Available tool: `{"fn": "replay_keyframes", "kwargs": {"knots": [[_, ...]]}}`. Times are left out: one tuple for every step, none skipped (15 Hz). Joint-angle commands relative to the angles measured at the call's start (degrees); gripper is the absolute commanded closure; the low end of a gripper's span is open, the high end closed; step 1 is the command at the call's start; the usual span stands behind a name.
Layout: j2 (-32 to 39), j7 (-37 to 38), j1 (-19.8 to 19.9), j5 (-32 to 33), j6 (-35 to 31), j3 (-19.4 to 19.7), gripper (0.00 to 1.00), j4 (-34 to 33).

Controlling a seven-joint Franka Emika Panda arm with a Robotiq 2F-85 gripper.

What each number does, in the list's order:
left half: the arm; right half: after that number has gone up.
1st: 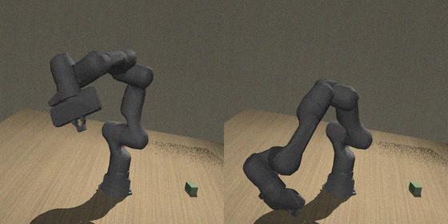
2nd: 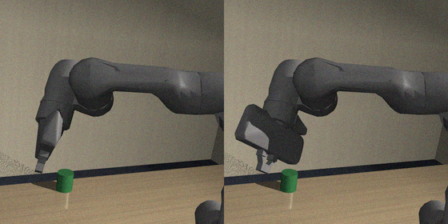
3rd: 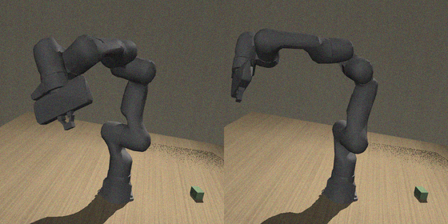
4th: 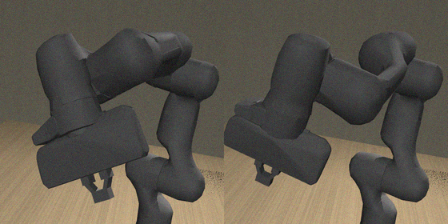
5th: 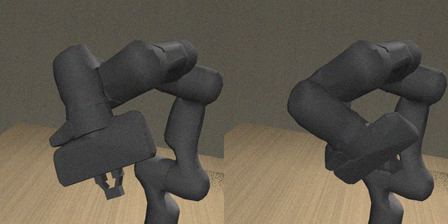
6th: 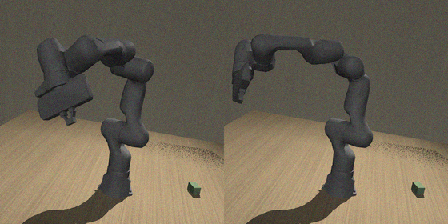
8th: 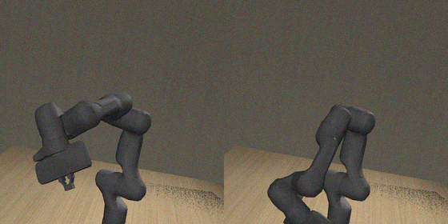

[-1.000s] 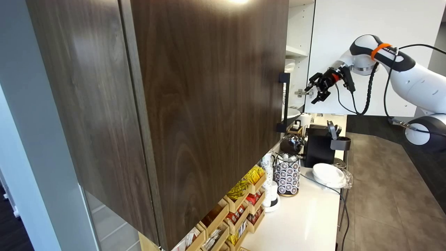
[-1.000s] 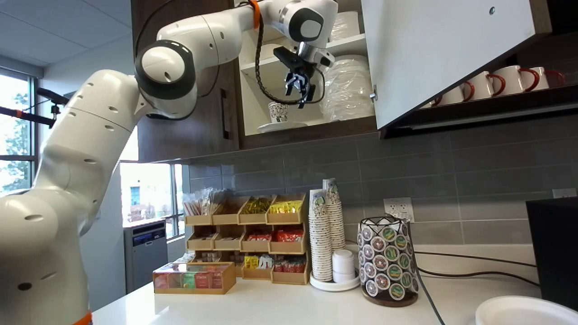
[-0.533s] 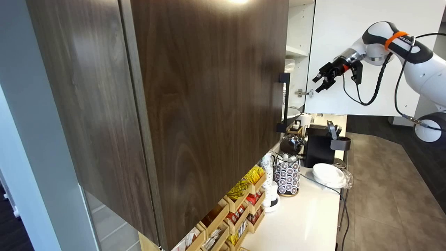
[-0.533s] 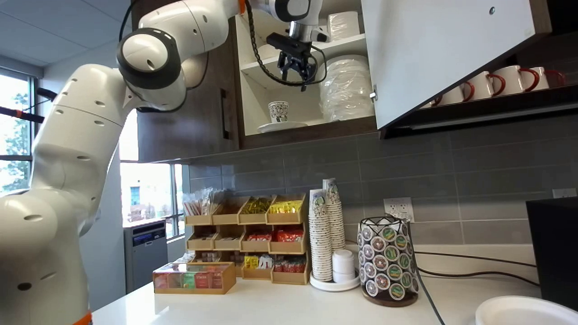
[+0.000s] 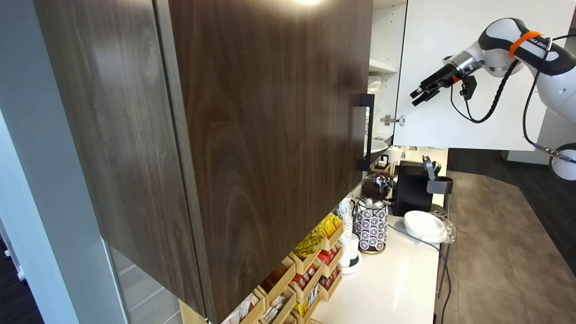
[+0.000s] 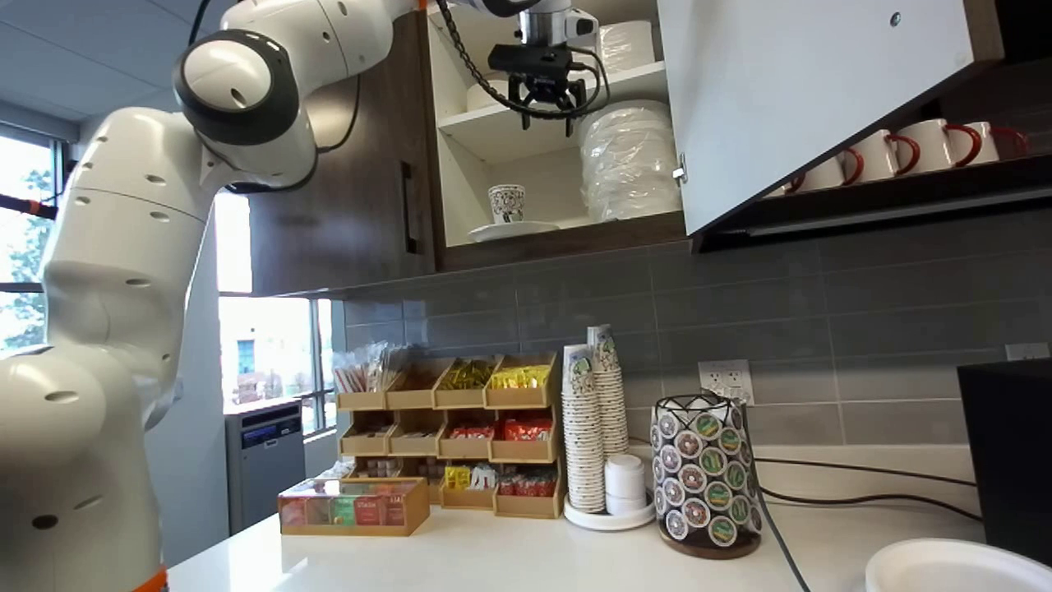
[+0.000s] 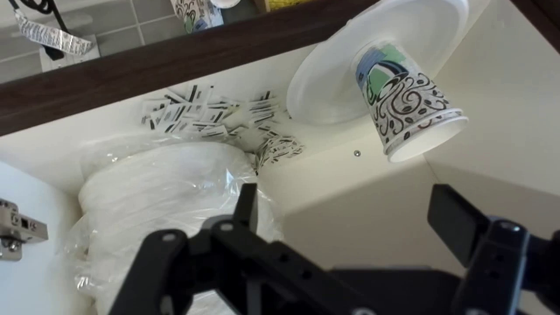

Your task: Put the cup on the plate then put the plate in the cupboard

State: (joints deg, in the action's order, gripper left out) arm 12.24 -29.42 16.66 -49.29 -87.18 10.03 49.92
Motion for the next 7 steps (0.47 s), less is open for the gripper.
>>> {"fn": "replay_keyframes", "kwargs": {"knots": [[-0.8, -0.6, -0.1, 0.0, -1.0, 0.0, 0.00, 1.1], [-1.4, -1.0, -0.1, 0.0, -1.4, 0.0, 0.00, 2.0], [-1.8, -1.2, -0.1, 0.0, -1.5, 0.0, 0.00, 2.5], [-2.1, -1.3, -0.2, 0.0, -1.5, 0.0, 0.00, 2.9], [-2.2, -1.3, -0.2, 0.0, -1.5, 0.0, 0.00, 3.1], [-2.2, -1.4, -0.2, 0.0, -1.5, 0.0, 0.00, 3.2], [-2.2, -1.4, -0.2, 0.0, -1.5, 0.0, 0.00, 3.2]]}}
